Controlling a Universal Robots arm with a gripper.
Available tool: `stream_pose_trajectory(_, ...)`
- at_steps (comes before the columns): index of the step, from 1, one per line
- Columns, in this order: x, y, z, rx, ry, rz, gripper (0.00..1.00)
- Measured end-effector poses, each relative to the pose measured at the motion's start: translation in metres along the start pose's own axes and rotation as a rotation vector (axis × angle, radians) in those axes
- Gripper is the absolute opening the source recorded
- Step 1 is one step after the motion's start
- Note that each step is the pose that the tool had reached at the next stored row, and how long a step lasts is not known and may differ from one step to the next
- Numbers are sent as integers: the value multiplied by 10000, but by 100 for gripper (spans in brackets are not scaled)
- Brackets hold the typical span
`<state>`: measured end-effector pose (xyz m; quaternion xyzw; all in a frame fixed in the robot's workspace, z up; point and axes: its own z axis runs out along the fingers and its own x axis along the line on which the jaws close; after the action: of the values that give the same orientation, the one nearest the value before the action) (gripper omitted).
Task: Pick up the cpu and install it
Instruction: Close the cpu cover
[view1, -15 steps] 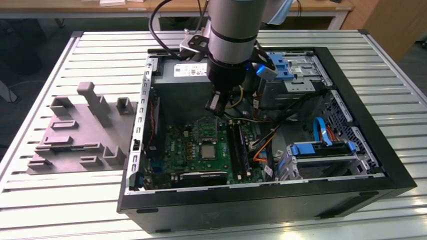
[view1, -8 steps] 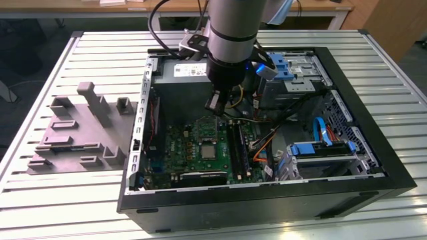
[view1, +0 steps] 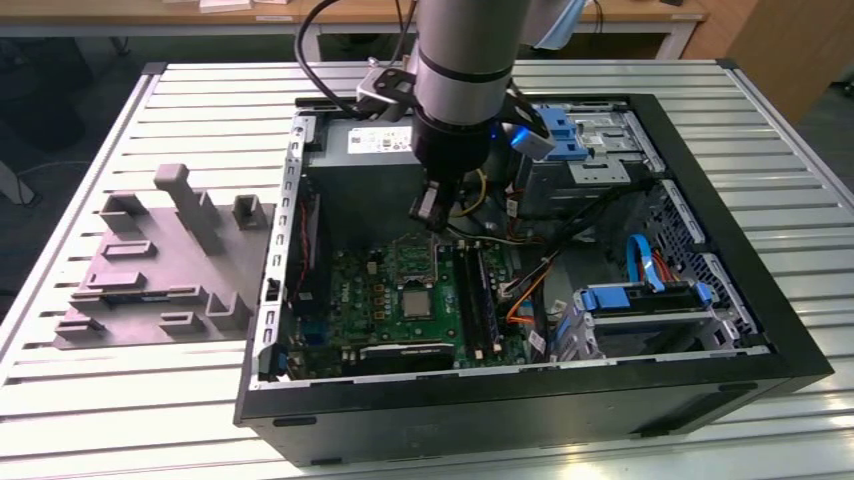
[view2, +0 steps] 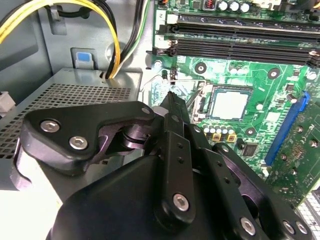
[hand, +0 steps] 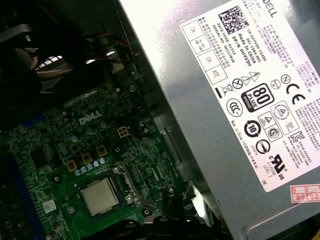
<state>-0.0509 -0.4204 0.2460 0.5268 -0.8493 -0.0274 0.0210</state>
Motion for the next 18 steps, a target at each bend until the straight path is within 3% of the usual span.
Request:
stream_pose_trajectory(3, 2, 4, 1, 67, 136, -52, 11)
stream_pose_trajectory(5, 3, 3, 0, 90, 186, -99, 11)
stream_pose_trajectory(14, 30, -10, 1, 117, 239, -195, 11)
stream_pose_trajectory(18, 33, -11, 3, 248, 510, -195, 11)
